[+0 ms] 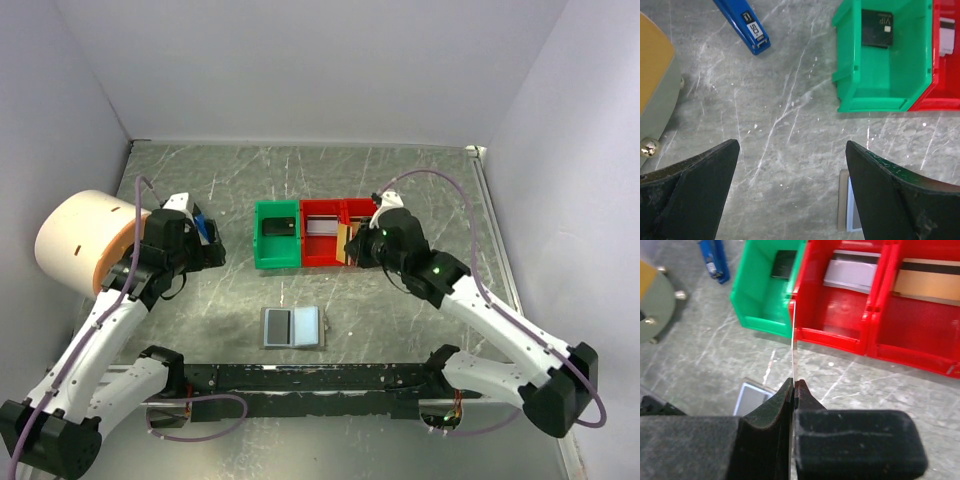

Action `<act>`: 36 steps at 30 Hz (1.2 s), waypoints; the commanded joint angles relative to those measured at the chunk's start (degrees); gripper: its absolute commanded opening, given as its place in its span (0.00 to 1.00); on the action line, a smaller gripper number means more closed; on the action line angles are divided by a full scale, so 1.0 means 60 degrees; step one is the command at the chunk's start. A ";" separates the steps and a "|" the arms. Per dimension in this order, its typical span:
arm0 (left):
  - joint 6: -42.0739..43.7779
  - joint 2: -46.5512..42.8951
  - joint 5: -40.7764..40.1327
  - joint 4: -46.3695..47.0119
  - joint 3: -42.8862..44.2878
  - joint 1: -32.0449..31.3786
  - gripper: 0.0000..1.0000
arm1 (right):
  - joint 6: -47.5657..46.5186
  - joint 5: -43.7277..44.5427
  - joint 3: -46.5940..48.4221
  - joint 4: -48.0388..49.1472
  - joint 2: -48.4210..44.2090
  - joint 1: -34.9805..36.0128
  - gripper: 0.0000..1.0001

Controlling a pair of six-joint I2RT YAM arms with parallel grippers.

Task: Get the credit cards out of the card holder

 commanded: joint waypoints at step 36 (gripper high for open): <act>0.0342 -0.0631 0.0091 0.0833 -0.0326 0.0096 0.98 | -1.2559 -0.0789 -0.0985 0.3799 0.2121 -0.2985 0.00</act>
